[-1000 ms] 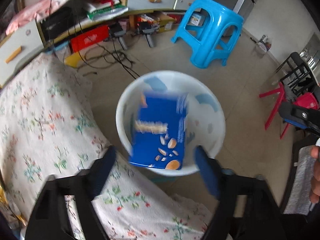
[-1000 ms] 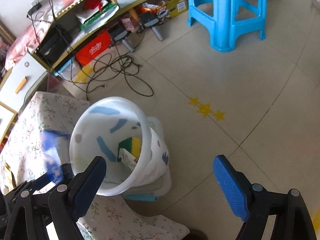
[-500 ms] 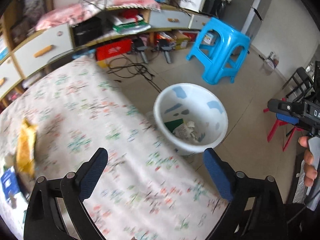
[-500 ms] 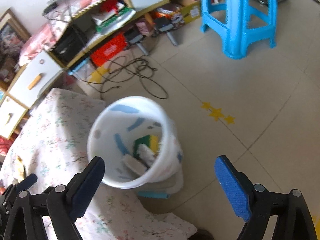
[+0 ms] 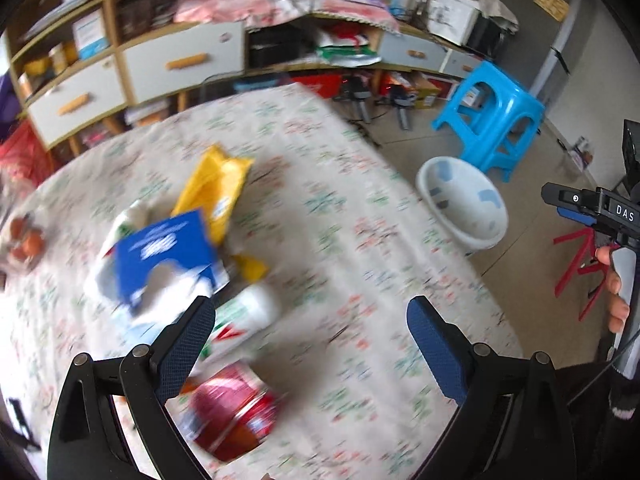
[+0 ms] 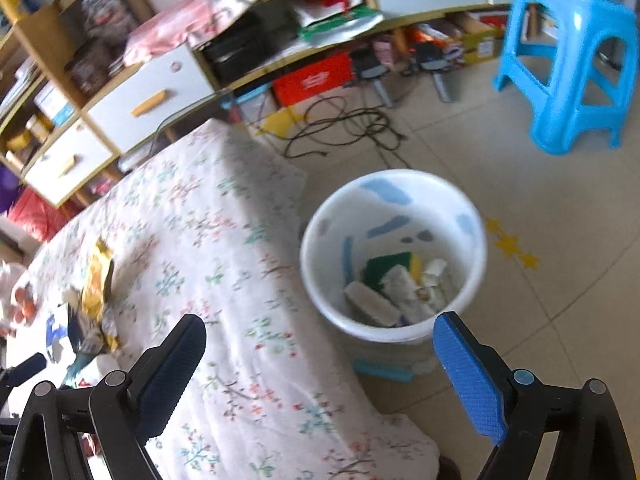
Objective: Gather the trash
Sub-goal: 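Return the left gripper to the table and grasp the red soda can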
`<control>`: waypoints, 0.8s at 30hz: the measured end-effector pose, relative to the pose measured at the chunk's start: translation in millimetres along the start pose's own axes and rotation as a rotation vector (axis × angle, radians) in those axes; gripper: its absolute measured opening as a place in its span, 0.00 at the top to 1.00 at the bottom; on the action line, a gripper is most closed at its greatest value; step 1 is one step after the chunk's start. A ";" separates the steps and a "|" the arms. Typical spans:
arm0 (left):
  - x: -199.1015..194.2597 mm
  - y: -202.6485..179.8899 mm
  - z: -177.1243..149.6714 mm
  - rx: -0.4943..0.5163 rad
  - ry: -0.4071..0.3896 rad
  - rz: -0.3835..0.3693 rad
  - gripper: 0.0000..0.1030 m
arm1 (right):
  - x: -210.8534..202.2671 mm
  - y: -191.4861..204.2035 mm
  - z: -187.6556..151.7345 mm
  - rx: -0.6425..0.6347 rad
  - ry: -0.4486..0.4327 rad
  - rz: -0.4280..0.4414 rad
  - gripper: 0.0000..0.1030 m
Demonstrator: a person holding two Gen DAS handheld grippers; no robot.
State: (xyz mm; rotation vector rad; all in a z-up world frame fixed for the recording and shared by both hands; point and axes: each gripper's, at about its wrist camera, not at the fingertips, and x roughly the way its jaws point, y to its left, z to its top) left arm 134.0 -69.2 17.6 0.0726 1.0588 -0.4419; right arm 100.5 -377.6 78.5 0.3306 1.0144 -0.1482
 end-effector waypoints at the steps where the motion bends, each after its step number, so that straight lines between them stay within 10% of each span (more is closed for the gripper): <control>1: -1.3 8.6 -5.6 -0.014 0.009 -0.003 0.05 | 1.5 5.3 -0.9 -0.009 0.005 0.001 0.07; 24: 54.8 60.1 -75.6 0.007 0.261 -0.024 0.07 | 42.9 57.9 -32.6 -0.150 0.129 -0.027 0.07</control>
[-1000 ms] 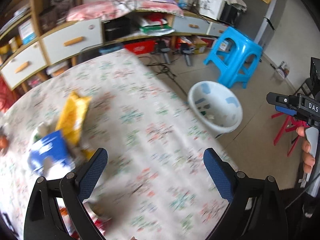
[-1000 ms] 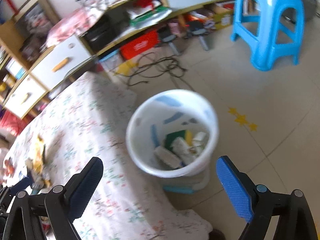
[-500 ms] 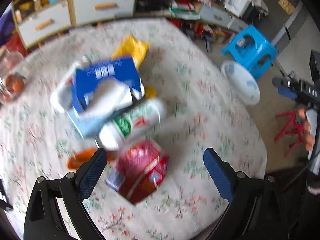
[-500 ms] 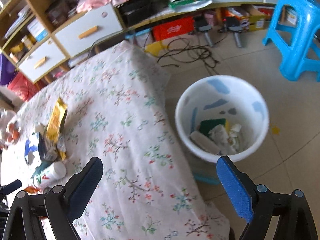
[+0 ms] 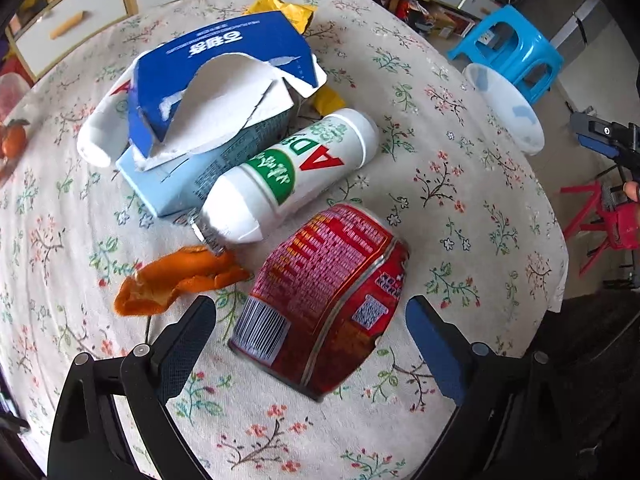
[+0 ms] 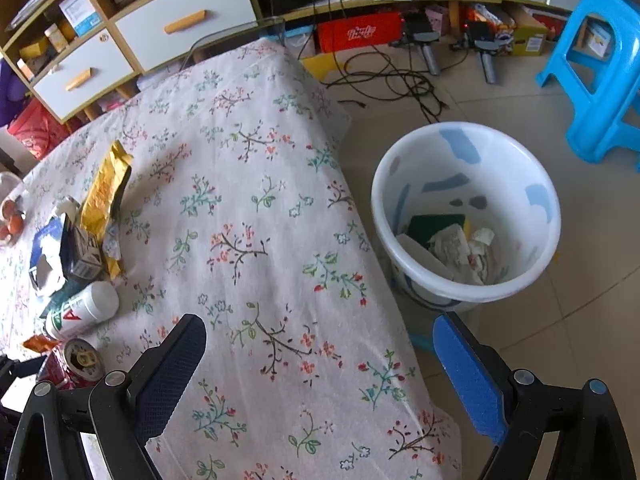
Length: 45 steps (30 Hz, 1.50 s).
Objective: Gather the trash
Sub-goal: 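Return the left gripper to the table and grasp the red soda can, then lift the red can with the left gripper while the right grasps the white AD bottle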
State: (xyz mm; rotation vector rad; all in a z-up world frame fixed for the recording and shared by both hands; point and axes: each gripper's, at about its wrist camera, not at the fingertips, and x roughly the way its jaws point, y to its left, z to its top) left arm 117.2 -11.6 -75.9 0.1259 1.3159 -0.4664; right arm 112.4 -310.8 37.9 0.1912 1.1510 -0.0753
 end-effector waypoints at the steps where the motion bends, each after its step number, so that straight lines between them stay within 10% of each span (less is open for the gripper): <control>1: 1.3 -2.1 1.3 0.008 -0.002 0.003 0.07 | 2.3 2.0 -1.1 -0.007 0.006 -0.002 0.07; 15: -13.7 2.4 -0.4 -0.052 -0.065 -0.030 0.31 | 18.0 42.2 -6.2 -0.091 0.047 0.005 0.07; 45: -86.1 132.3 -86.2 -0.432 -0.239 -0.029 0.31 | 113.3 257.0 -18.2 -0.670 0.157 0.149 0.03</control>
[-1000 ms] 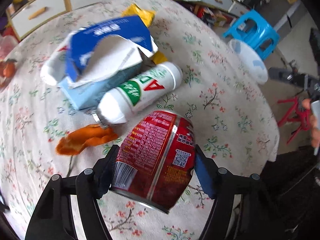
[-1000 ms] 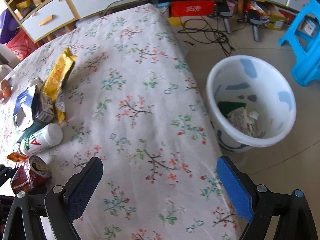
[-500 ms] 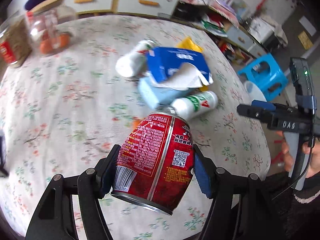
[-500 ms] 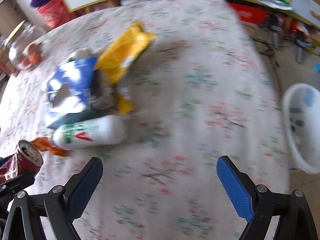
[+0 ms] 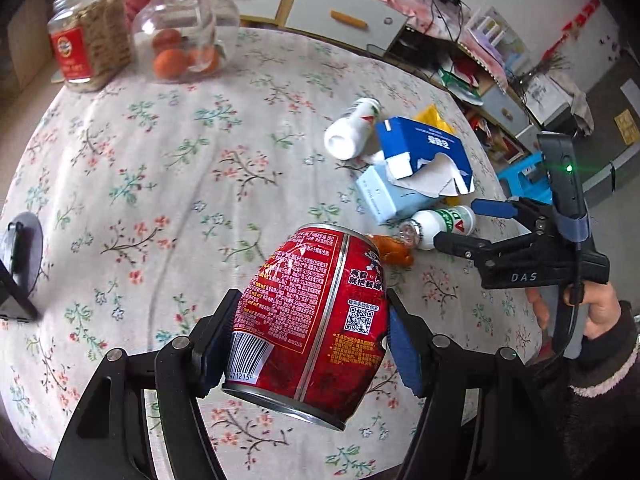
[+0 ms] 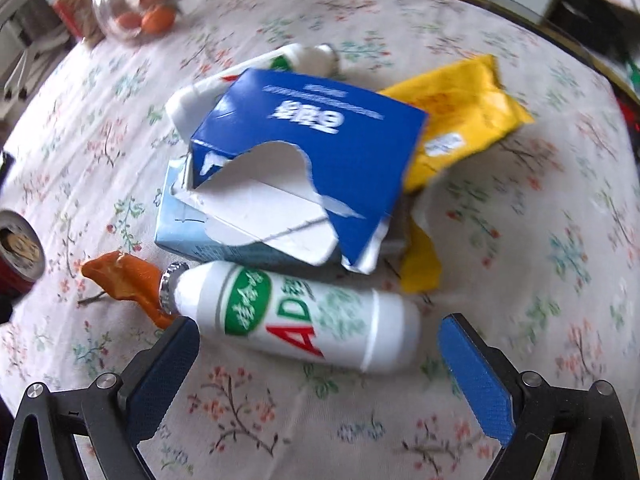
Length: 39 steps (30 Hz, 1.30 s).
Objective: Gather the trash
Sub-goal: 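Lift the red can with the left gripper while the right grasps the white AD bottle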
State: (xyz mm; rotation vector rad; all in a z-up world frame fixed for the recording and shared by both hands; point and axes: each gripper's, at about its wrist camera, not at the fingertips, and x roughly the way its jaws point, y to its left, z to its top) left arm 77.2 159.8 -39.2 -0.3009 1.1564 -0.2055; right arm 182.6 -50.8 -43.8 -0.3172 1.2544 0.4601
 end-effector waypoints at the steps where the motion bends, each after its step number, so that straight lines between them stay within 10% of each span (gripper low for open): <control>1: -0.2 2.2 -0.3 -0.005 0.001 0.001 0.31 | 3.9 3.2 1.4 -0.025 0.007 0.001 0.03; 15: 3.0 5.1 -2.8 -0.027 0.016 0.002 0.31 | 18.9 25.9 -21.0 -0.099 0.156 0.020 0.11; 30: 9.0 4.6 -2.4 -0.037 0.024 0.012 0.31 | 10.4 27.6 -4.6 -0.082 0.070 0.027 0.25; 39: 8.7 -2.5 2.5 -0.027 0.010 0.005 0.31 | 15.1 39.8 2.8 -0.090 0.054 0.065 0.55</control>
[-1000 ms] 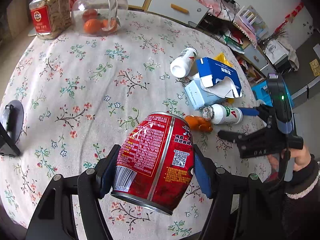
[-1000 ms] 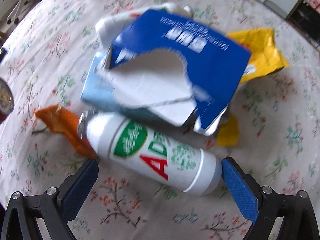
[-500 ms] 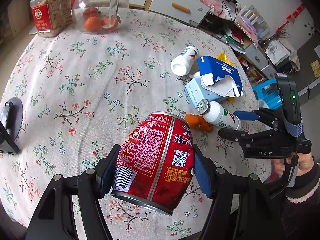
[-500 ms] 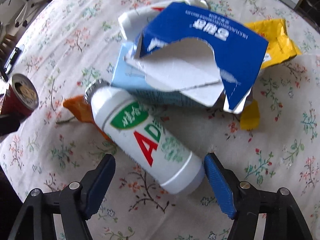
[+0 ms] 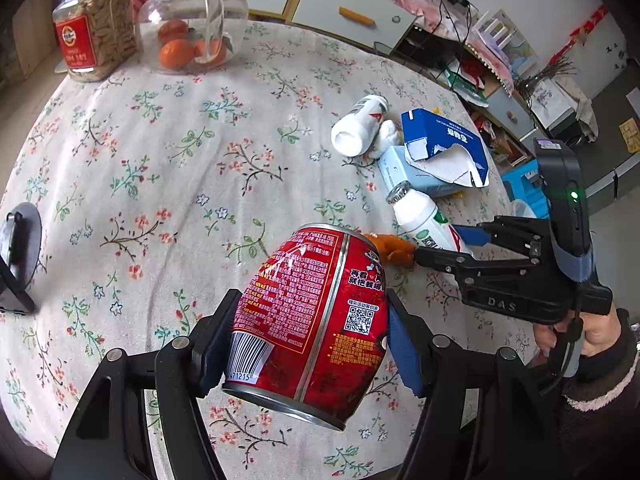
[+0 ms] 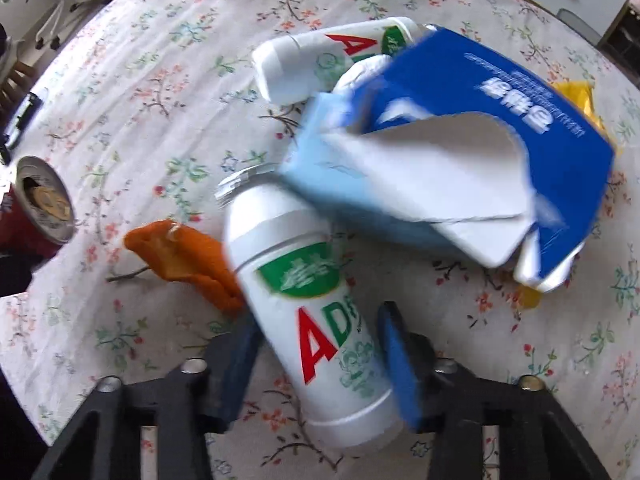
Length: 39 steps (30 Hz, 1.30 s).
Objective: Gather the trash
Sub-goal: 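Lift the red can with the left gripper while the right grasps the white AD bottle, then carry the AD bottle in the right gripper over the wastebasket and release it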
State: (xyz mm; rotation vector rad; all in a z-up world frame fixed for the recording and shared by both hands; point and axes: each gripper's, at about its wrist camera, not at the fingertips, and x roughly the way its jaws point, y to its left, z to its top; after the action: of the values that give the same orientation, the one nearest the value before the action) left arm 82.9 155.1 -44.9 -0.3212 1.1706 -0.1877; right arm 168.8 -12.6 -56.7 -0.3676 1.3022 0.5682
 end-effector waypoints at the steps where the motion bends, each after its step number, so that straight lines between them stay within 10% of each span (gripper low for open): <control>1: -0.5 -0.9 0.7 0.001 -0.002 0.000 0.31 | -3.4 1.7 -0.7 -0.007 -0.007 0.007 0.57; 18: -2.2 -47.5 9.1 0.058 -0.029 -0.033 0.31 | -83.8 -37.8 -50.1 0.124 -0.162 0.106 0.61; 39: 32.9 -150.7 29.8 0.164 -0.010 -0.070 0.31 | -123.4 -283.8 -183.1 0.928 -0.190 -0.115 0.60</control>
State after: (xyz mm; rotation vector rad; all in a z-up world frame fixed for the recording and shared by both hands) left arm 126.2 7.8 -11.5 -0.2180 1.1270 -0.3408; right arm 169.3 -367.2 2.7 0.3716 1.2134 -0.1295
